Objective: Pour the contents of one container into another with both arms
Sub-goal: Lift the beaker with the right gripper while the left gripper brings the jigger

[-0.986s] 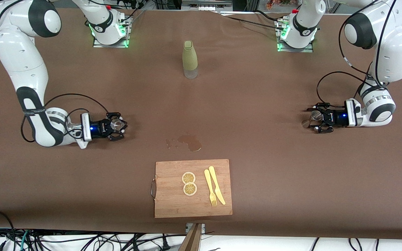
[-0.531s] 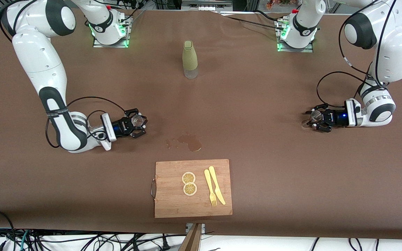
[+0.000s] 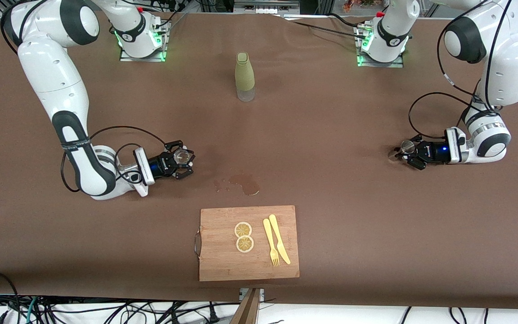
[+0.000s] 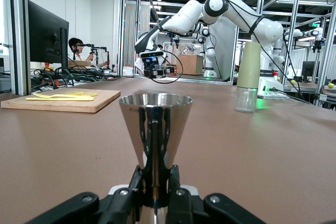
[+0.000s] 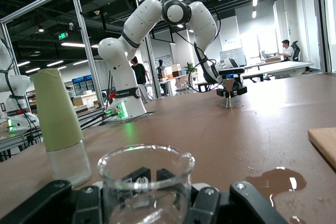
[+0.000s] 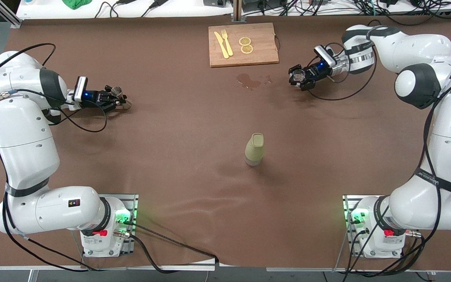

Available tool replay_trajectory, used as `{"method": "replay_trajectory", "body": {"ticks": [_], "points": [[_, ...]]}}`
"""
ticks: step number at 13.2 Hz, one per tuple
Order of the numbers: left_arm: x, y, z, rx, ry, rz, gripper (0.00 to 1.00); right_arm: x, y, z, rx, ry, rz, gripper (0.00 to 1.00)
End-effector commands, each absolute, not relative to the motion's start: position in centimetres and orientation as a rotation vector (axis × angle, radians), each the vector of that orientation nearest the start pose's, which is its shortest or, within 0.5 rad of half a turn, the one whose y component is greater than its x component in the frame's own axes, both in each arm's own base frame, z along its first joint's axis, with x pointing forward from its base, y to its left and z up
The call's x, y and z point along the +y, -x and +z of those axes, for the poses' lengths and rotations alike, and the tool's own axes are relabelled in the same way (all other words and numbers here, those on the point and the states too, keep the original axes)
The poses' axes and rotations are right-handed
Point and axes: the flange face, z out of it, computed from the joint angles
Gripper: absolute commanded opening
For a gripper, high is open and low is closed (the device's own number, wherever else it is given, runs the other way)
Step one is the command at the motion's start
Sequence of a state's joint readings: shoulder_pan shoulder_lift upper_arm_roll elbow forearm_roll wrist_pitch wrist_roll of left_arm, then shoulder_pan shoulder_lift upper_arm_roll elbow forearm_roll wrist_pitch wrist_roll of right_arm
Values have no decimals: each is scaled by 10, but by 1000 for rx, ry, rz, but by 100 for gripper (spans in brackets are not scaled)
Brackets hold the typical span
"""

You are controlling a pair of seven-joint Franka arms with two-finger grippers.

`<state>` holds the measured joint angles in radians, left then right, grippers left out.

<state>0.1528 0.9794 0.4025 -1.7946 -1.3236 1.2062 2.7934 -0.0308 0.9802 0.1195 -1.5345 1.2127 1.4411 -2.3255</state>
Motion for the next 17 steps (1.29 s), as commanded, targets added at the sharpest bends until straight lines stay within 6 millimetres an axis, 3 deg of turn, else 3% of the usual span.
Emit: {"method": "replay_trajectory", "body": {"ticks": [1,4,7,11,15,17], "points": [[159,-496,44,-1410,-1207,1311,0,185,-610,135,-1273,1004,-751,0],[139,-506,50,-1380,-1192,1280,0,226,-611,168,-1286,1041,-673,0],[106,-530,72,-1384,-1174,1267,0,268,-613,196,-1308,1069,-600,0],[19,-567,80,-1323,-1186,1317,0,330,-619,244,-1305,1113,-450,0],[-70,-589,75,-1286,-1264,1346,0,371,-622,267,-1288,1208,-391,0],[-111,-592,72,-1260,-1311,1355,0,375,-624,267,-1269,1253,-388,0]]}}
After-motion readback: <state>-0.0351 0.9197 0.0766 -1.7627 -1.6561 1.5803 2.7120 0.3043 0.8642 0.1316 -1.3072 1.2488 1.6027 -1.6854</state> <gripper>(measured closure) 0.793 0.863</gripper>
